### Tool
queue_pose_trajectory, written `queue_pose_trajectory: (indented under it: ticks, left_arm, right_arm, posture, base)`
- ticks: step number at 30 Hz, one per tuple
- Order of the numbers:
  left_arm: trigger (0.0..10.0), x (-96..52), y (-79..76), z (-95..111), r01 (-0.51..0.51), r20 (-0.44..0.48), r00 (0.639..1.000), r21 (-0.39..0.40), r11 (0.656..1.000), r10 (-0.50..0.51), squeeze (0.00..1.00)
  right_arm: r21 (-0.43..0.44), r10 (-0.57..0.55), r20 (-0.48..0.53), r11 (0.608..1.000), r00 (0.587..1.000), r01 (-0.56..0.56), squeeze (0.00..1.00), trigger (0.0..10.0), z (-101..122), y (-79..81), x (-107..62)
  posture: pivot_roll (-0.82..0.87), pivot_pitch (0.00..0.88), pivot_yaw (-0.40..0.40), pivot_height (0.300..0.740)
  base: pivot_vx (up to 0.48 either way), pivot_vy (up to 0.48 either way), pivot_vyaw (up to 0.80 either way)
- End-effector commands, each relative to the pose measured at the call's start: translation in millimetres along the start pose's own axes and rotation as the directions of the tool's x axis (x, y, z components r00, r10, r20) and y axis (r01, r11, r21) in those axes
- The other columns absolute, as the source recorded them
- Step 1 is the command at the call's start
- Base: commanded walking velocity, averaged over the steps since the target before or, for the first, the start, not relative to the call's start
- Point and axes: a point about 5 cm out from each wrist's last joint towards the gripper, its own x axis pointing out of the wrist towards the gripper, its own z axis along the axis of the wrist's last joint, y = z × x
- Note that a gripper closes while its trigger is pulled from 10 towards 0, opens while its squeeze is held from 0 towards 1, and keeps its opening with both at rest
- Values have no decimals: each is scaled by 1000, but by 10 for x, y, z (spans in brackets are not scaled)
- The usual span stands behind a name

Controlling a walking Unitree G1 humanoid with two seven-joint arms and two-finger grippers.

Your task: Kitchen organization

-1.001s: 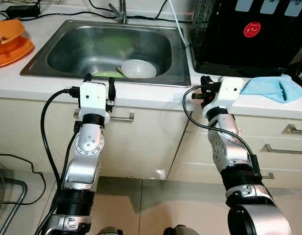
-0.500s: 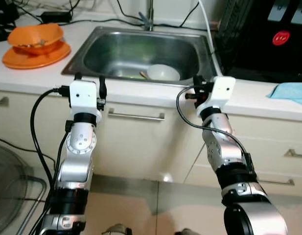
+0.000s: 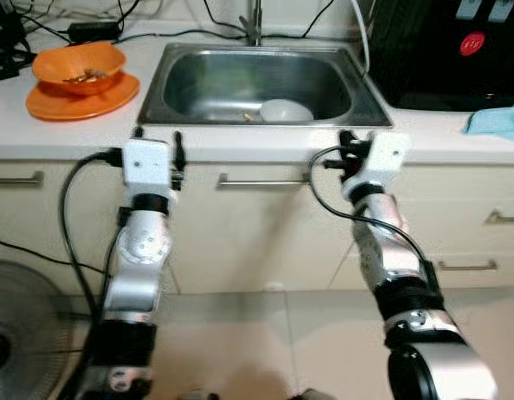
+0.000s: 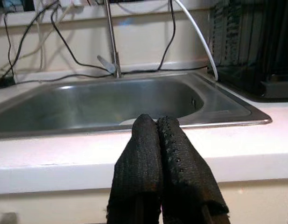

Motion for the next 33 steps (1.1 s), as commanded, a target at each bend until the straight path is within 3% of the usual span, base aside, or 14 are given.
queue_pose_trajectory:
  ticks: [1, 12, 18, 33]
  left_arm:
    - [10000, -1, 39, -1, -13, -2, 1000, 11, 1000, 13, 0]
    - [10000, -17, -1, -3, -28, -16, 999, -5, 1000, 28, 0]
    - [10000, -9, 7, -3, -31, -18, 999, 3, 1000, 31, 0]
    - [10000, -8, 17, -2, -36, -23, 999, 6, 999, 36, 0]
  right_arm:
    - [13, 13, -4, 1000, 1000, -13, 0, 10000, -10, 57, 2]
    - [1, 63, 13, 998, 998, -63, 0, 10000, 8, 122, 2]
    - [-7, 74, 14, 997, 997, -74, 0, 10000, 2, 143, 0]
    - [45, 55, -1, 997, 998, -55, 0, 10000, -18, 130, 12]
  posture:
    - [27, 80, -24, 732]
    - [31, 79, -27, 732]
    - [34, 78, -27, 732]
    - [38, 75, -29, 732]
  base:
    - [0, 0, 0]
    - [0, 0, 0]
    - [302, 0, 800]
    - [329, 0, -107]
